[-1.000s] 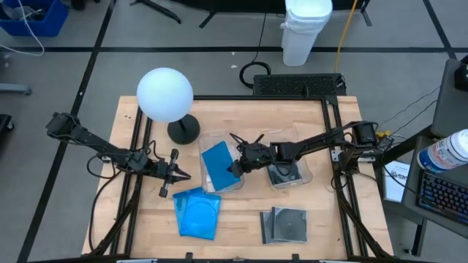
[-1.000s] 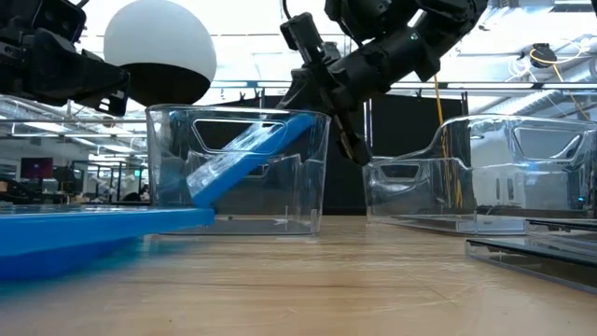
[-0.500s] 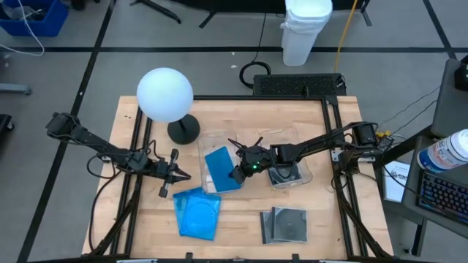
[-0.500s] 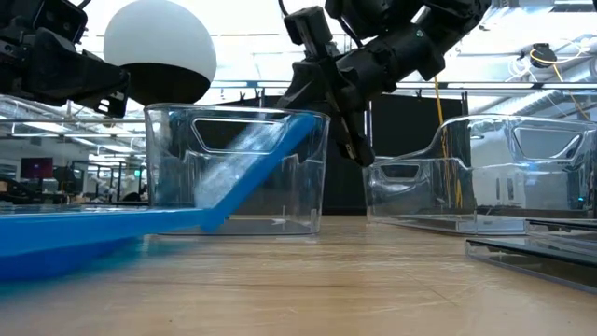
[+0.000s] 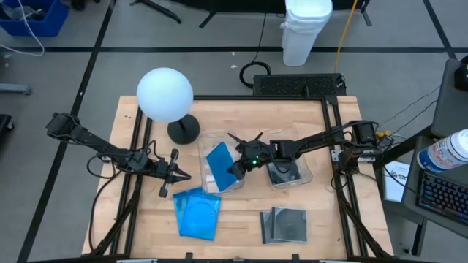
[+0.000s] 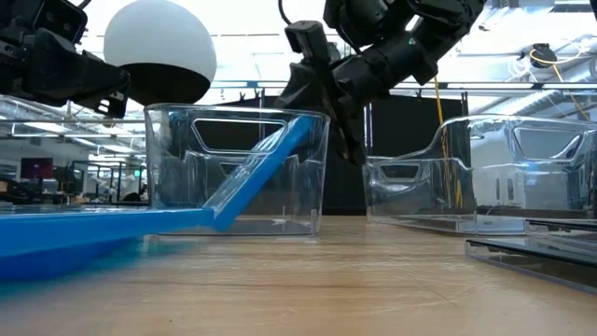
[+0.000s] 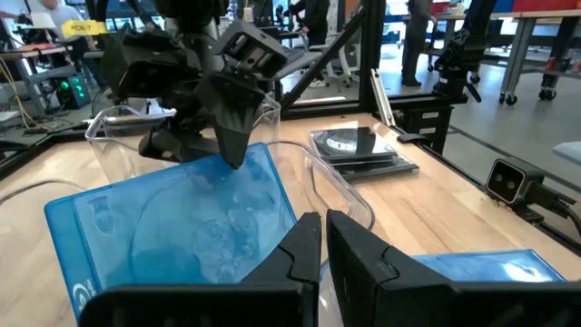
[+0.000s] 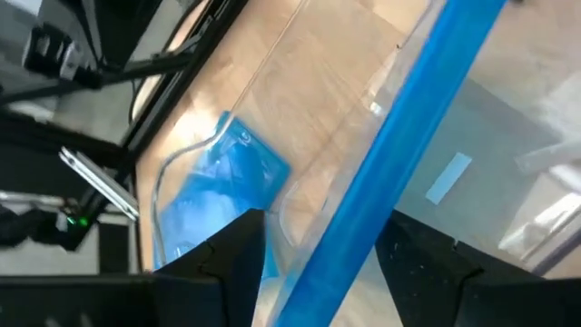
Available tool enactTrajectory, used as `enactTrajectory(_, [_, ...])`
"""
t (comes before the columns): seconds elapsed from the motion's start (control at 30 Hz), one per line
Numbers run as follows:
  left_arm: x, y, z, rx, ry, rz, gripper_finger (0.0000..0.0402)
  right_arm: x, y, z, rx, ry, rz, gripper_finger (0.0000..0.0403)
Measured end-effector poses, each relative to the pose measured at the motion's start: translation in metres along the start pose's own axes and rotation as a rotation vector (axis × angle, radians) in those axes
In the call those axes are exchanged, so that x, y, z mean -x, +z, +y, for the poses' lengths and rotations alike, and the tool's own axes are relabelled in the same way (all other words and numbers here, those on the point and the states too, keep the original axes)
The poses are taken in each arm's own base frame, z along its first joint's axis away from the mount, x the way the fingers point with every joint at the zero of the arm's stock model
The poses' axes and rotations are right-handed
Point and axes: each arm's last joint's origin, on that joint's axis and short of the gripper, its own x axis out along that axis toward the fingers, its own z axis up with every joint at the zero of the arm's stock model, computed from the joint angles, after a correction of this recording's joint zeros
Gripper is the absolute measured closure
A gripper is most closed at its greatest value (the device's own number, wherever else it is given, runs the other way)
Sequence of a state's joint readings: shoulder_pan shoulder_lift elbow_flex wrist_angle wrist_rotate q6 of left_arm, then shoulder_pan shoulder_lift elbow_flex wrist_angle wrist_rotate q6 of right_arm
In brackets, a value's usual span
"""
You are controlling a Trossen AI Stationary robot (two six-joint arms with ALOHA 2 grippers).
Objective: Pick & place jewel cases by type
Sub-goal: Put the blue CD case into the left transparent bin, then put the black CD case into the right transparent bin
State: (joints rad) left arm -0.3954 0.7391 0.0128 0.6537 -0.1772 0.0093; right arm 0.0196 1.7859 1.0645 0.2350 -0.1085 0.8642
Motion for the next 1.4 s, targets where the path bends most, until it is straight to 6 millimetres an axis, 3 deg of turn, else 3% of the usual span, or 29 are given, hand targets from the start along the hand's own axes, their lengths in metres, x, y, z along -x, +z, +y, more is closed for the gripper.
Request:
enactTrajectory(0.2, [0.0, 0.0, 0.0, 0.005, 0.0, 0.003, 0.0371, 0.0, -0.001, -0.001, 0.091, -0.007, 0.005, 0.0206])
enactTrajectory(0.63, [0.0, -0.003, 0.0, 0.014, 0.0, 0.032, 0.0371, 0.007, 0.003, -0.004, 0.339, -0.049, 0.033, 0.0157])
enactTrajectory(0.8, [0.0, -0.005, 0.0, 0.026, 0.001, 0.055, 0.0371, 0.019, 0.007, 0.001, 0.471, -0.088, 0.013, 0.0154])
enactTrajectory(1.07, [0.0, -0.006, 0.0, 0.04, 0.002, 0.059, 0.0371, 0.02, 0.01, 0.002, 0.577, -0.099, 0.023, 0.0154])
enactTrajectory(1.23, [0.0, -0.006, 0.0, 0.035, 0.004, 0.06, 0.0371, 0.027, 0.024, 0.014, 0.655, -0.093, -0.007, 0.0155])
enactTrajectory(1.4, [0.0, -0.006, 0.0, 0.032, 0.008, 0.066, 0.0371, 0.052, 0.041, 0.034, 0.773, -0.108, -0.033, 0.0158])
